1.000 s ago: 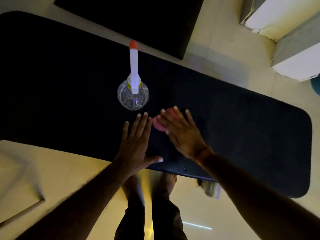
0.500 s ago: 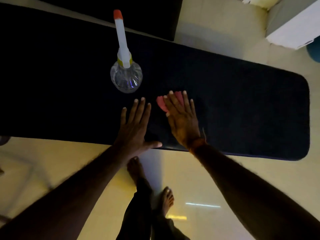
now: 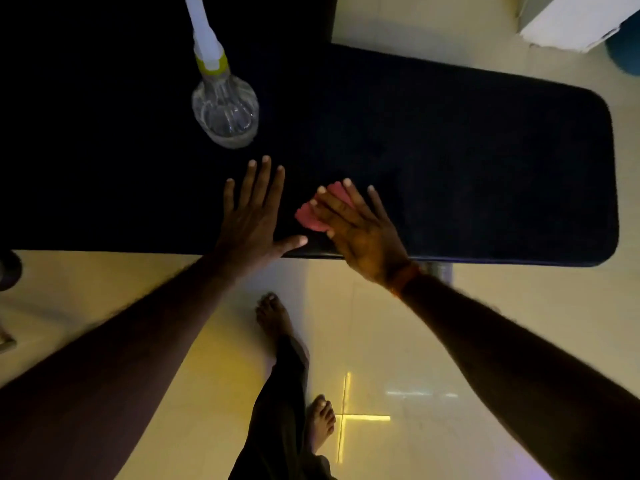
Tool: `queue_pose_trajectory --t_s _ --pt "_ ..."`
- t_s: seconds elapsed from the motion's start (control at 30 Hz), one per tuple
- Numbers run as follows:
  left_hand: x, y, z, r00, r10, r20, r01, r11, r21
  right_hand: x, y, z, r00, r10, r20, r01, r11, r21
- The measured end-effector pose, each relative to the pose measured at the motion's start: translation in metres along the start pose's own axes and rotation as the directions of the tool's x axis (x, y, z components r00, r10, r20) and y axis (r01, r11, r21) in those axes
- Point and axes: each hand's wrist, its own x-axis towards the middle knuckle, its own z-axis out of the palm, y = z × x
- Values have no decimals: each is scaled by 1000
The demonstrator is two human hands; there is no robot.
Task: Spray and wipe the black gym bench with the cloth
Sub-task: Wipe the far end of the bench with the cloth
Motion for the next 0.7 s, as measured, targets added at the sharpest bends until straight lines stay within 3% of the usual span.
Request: queue_pose_trajectory --t_s 0.1,0.13,0.2,0.27,0.3,0.37,0.43,0.47,0.5,0.6,0.63,0.67,0.7 --pt "1 2 0 1000 -13 11 13 1000 -10 2 -12 -2 923 382 -37 -377 921 100" --pt "1 3 0 1000 -17 1 17 1000 -20 -2 -30 2 907 420 -35 -412 901 137" --pt "1 6 -1 1000 -21 -23 20 1000 -15 -17 -52 8 968 251 -10 -249 963 107" --pt "1 8 -3 999 -30 -16 30 1000 4 -27 -30 4 999 31 30 -32 998 53" --pt "1 9 -3 999 -39 -16 39 999 5 -26 -16 -1 1000 11 23 -12 1000 22" --pt "2 12 -2 999 -52 -10 52 999 7 -17 -4 -5 975 221 -8 -221 975 22" --pt "2 11 -1 998 -56 -10 56 998 6 -7 -28 -1 870 492 -14 -488 866 110" --pt "1 11 0 998 -52 -19 53 999 5 -4 -47 3 858 513 -13 -507 852 127" --pt "0 10 1 999 -46 -29 46 999 8 -6 -63 8 891 453 -3 -449 885 123" --pt "-1 10 4 998 -30 -46 31 999 31 -21 -44 9 988 146 46 -147 989 18" --pt "0 11 5 998 -34 -50 35 999 31 -22 -27 4 987 154 36 -154 988 -19" --pt "1 12 5 998 -38 -49 40 999 26 -20 -12 0 965 262 9 -262 965 -24" --pt "2 13 6 998 -37 -45 38 999 19 -17 -3 -3 897 441 -20 -441 897 15"
